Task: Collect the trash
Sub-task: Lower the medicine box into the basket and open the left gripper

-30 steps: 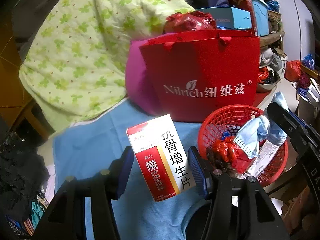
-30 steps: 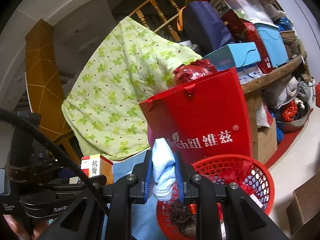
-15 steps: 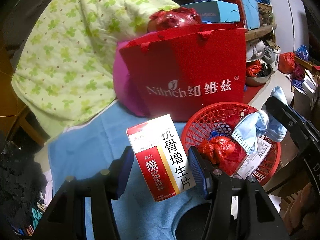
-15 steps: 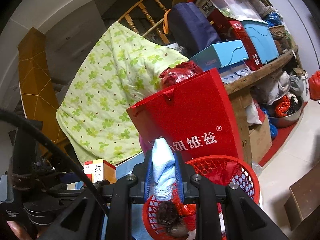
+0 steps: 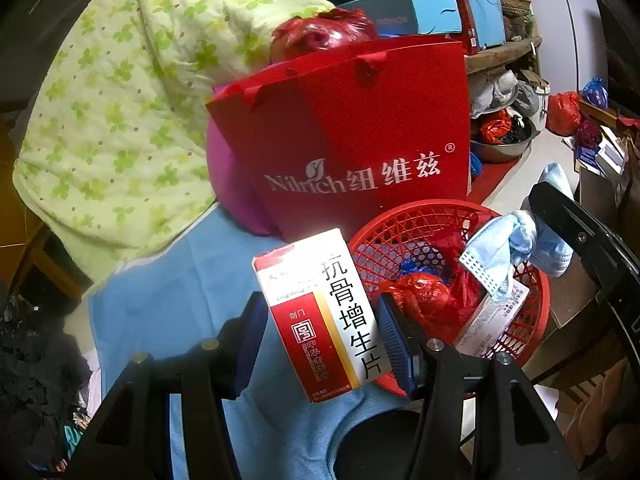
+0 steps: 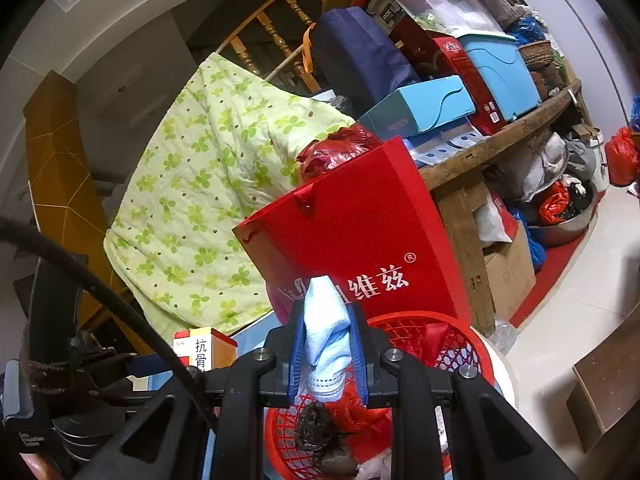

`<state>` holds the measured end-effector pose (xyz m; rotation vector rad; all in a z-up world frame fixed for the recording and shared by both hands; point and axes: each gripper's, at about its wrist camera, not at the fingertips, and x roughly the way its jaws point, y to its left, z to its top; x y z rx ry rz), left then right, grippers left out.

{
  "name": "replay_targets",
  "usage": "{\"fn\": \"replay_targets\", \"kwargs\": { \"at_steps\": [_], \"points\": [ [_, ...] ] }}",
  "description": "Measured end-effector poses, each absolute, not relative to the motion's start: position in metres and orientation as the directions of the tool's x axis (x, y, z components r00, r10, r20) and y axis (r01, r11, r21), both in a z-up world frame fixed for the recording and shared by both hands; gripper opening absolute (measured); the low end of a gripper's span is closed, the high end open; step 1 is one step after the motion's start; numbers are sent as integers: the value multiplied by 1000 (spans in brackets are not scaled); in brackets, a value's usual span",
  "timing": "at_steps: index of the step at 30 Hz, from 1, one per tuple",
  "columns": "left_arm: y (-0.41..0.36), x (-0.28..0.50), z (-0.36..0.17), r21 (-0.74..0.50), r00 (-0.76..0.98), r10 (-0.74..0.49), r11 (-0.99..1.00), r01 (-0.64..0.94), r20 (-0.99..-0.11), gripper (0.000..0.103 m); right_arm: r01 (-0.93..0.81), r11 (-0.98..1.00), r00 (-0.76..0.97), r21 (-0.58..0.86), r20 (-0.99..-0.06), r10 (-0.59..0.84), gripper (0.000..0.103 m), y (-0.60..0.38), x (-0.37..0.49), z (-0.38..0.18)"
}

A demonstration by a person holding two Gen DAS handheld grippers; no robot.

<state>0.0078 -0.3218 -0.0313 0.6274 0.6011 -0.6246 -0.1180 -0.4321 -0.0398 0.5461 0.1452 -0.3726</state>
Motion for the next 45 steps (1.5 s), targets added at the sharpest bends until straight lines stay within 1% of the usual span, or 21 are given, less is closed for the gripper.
{"fn": "replay_targets", "kwargs": {
  "at_steps": [24, 37, 45],
  "points": [
    [-349, -3, -45, 344, 626, -352, 603, 720, -696, 58, 412, 743, 911, 527, -255, -324, 23, -456, -129, -55],
    [-361, 12, -62, 238, 509, -364, 579, 779, -780, 59, 432, 692, 902, 578, -293, -317, 25, -472, -128, -70],
    [-364, 9, -69, 226, 483, -375, 555, 801, -791, 59, 432, 681, 901, 591, -308, -305, 25, -475, -125, -76]
  ]
}}
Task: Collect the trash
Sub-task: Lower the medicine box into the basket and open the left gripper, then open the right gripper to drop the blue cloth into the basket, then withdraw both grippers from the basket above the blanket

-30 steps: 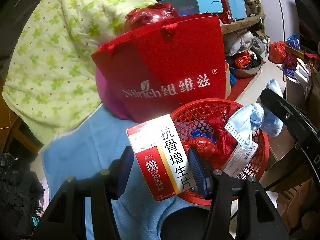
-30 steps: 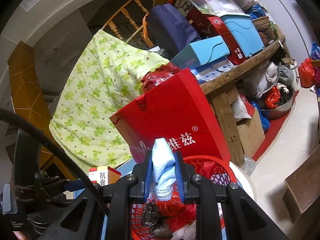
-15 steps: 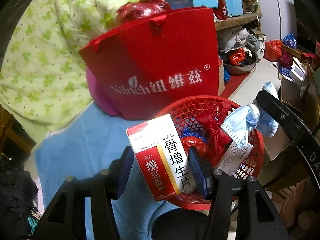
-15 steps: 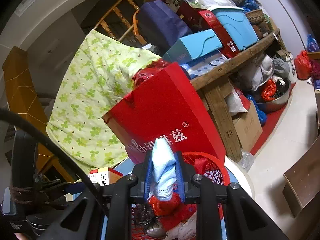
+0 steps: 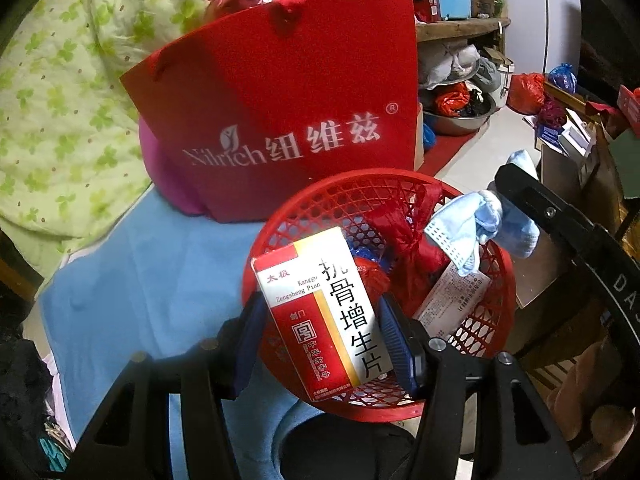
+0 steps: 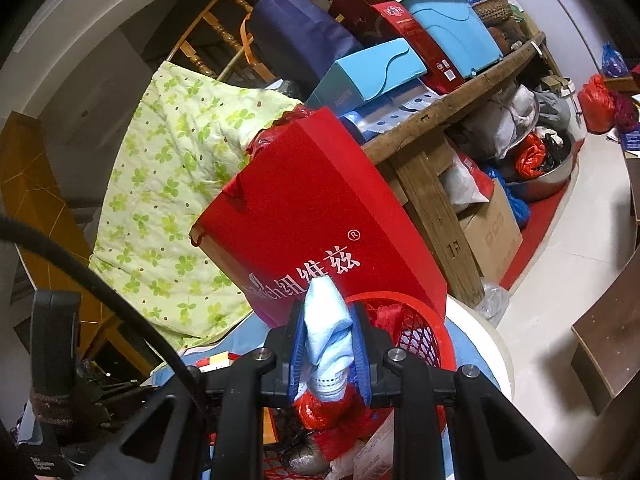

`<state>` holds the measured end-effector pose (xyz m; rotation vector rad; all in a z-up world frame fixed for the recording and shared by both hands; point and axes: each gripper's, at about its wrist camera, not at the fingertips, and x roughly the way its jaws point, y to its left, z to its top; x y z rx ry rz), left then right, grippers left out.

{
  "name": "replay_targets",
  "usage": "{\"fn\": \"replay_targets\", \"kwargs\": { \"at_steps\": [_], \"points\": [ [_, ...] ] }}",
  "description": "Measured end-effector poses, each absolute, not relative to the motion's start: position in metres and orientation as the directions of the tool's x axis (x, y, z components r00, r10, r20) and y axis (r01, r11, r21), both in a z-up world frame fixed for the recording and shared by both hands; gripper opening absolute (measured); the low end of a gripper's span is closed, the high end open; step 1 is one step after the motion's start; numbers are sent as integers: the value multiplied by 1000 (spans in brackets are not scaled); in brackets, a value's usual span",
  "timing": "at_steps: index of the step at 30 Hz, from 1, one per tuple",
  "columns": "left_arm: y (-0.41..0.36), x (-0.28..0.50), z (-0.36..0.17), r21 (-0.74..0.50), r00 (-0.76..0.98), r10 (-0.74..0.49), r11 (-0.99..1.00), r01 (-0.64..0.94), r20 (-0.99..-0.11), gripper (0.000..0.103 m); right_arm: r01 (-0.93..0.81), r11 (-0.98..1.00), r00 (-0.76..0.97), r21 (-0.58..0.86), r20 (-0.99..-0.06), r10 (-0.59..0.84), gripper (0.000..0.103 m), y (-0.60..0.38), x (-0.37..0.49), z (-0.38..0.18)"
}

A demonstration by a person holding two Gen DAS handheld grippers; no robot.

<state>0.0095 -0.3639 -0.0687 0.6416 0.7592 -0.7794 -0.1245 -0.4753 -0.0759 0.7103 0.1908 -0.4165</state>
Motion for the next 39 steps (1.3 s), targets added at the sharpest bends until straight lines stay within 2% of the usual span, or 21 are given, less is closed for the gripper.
{"fn": "replay_targets", "kwargs": {
  "at_steps": [7, 9, 19, 22, 24, 32, 38, 39],
  "points": [
    [-361, 9, -62, 218, 486, -412, 546, 809, -771, 60, 428, 678, 903, 598, -312, -295, 25, -474, -120, -77],
    [-360, 8, -61, 226, 495, -419, 544, 808, -761, 64, 423, 677, 905, 602, -312, -289, 25, -474, -119, -78],
    [-345, 15, -55, 250, 540, -404, 580, 775, -739, 65, 409, 668, 911, 621, -310, -270, 30, -472, -118, -76],
    [-336, 19, -52, 255, 558, -393, 601, 757, -731, 65, 405, 680, 913, 611, -305, -270, 38, -468, -117, -71],
    [-331, 22, -50, 254, 567, -389, 615, 747, -726, 65, 405, 689, 914, 601, -298, -277, 67, -463, -116, -68],
    [-301, 29, -39, 258, 619, -375, 672, 694, -690, 65, 386, 748, 922, 541, -246, -298, 67, -437, -115, -44],
    [-270, 33, -37, 274, 652, -334, 710, 649, -681, 66, 389, 774, 917, 500, -289, -274, 67, -413, -106, -31],
    [-265, 34, -37, 282, 663, -323, 718, 637, -676, 71, 388, 784, 916, 485, -294, -271, 67, -407, -105, -29]
  ]
}}
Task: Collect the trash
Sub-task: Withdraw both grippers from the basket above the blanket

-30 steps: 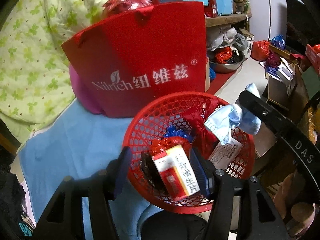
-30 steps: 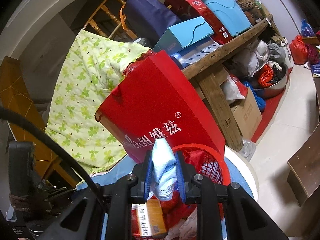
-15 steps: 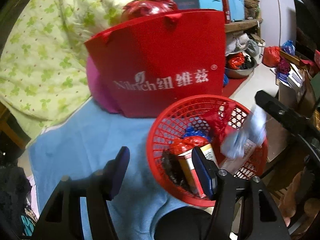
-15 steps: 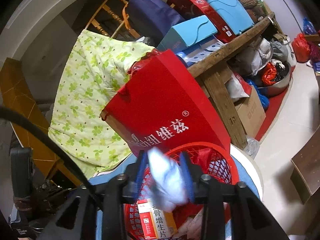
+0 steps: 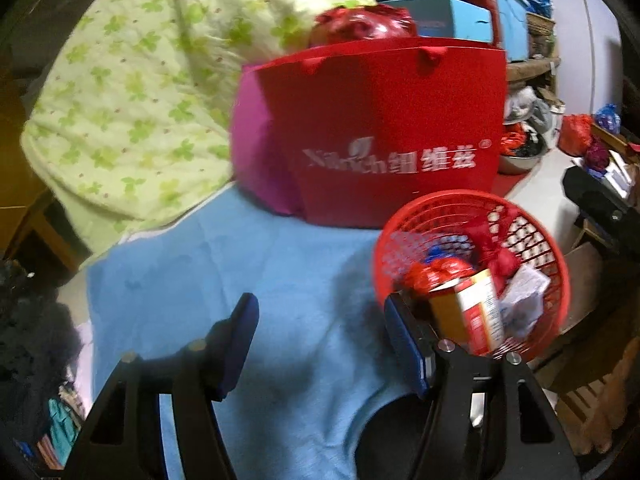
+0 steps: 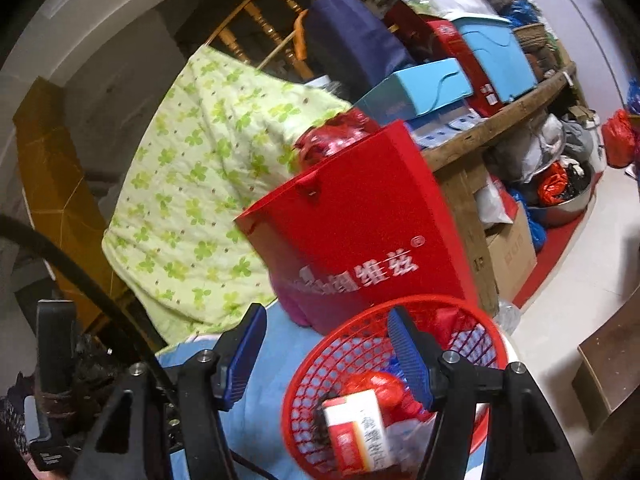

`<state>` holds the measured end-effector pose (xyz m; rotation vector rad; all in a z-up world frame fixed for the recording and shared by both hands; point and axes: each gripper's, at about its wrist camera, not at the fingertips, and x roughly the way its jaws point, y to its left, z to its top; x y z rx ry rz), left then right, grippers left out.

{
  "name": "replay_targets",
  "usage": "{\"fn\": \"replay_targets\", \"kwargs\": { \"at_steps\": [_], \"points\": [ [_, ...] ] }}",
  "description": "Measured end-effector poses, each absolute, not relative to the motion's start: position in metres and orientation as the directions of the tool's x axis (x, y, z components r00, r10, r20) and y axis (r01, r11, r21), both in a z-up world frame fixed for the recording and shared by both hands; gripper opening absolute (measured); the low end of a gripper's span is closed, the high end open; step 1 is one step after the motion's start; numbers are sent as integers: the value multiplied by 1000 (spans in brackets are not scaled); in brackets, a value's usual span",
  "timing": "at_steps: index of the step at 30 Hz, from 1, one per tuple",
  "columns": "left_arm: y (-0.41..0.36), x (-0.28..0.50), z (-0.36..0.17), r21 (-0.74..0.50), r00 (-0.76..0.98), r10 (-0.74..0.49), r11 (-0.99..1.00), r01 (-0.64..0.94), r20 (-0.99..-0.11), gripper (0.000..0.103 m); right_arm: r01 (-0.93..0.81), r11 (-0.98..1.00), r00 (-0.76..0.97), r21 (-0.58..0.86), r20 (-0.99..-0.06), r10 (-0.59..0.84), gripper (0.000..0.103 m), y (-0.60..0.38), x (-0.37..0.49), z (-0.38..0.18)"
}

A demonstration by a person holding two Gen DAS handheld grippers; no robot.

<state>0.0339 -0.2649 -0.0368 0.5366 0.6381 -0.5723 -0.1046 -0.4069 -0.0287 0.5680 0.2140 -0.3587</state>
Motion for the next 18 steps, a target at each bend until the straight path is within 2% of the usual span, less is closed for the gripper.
{"fn": "replay_targets", "kwargs": {
  "at_steps": [2, 3, 6, 18],
  "points": [
    [-248, 36, -36, 299, 697, -295, 746, 596, -653, 85, 382, 816, 913, 433, -310, -263, 67, -388, -99, -23],
    [-240, 37, -35, 306, 715, -284, 760, 574, -639, 87, 378, 825, 913, 420, -313, -260, 68, -382, -97, -22],
    [-218, 40, -32, 314, 741, -255, 786, 533, -622, 88, 365, 851, 912, 376, -327, -247, 68, -359, -91, -17],
    [-160, 34, -30, 259, 733, -217, 840, 477, -644, 88, 405, 869, 876, 285, -395, -278, 69, -321, -94, -13]
  ]
}}
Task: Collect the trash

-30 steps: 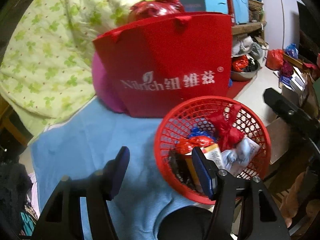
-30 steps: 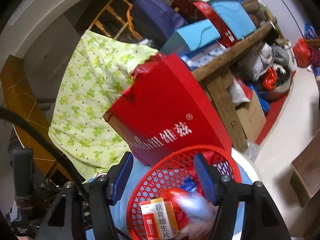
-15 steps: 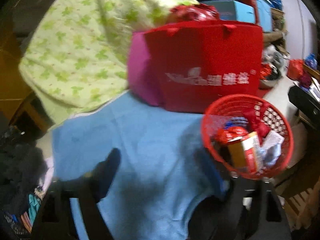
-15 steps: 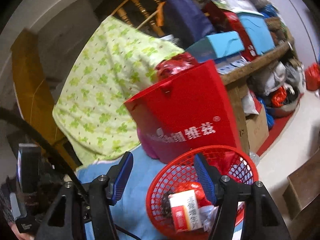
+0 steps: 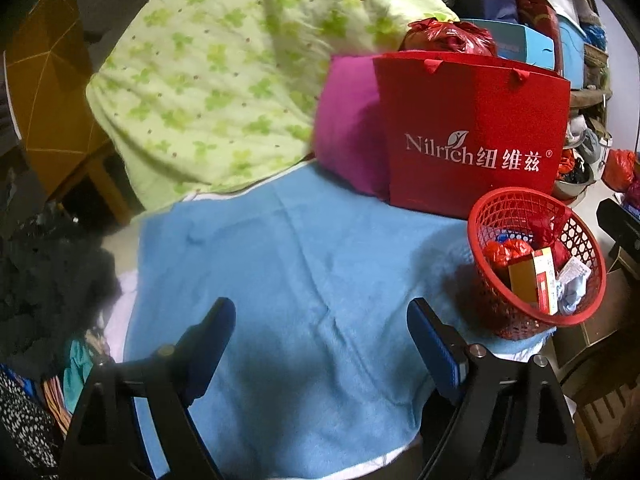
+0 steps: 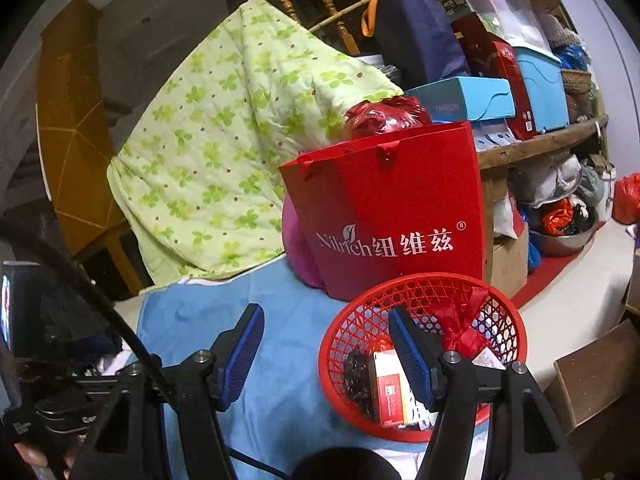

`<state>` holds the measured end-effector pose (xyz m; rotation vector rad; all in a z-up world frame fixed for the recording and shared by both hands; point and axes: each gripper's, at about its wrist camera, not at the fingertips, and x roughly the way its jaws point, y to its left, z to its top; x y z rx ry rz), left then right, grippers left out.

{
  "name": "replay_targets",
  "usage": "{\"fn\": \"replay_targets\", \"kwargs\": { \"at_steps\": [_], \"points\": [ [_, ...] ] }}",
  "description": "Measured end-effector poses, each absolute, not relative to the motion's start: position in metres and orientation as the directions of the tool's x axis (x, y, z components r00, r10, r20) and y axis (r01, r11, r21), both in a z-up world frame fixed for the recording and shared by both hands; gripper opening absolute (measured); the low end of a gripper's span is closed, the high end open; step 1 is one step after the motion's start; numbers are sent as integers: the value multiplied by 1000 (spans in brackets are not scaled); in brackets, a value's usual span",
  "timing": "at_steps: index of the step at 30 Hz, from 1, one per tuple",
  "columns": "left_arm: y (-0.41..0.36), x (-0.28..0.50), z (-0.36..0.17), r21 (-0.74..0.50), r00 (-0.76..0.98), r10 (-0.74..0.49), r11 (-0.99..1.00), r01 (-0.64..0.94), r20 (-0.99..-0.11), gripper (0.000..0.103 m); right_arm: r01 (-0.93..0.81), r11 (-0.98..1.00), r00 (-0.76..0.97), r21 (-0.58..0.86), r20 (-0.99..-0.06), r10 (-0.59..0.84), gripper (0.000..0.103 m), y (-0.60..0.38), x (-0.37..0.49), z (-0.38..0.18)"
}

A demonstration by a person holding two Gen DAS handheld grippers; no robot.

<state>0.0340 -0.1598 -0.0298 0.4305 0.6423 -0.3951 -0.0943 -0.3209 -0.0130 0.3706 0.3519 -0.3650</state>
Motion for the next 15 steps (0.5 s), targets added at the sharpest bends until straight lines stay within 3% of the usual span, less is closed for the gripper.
{"fn": "replay_targets", "kwargs": {
  "at_steps": [13, 15],
  "points": [
    [-134, 6, -12, 264, 777, -181, 874, 408, -603, 88, 392, 906, 872, 160, -379, -311, 71, -281, -121, 6],
    [-133, 1, -8, 268, 783, -174, 877, 399, -597, 89, 403, 903, 869, 149, -371, -327, 75, -279, -129, 10]
  ]
}}
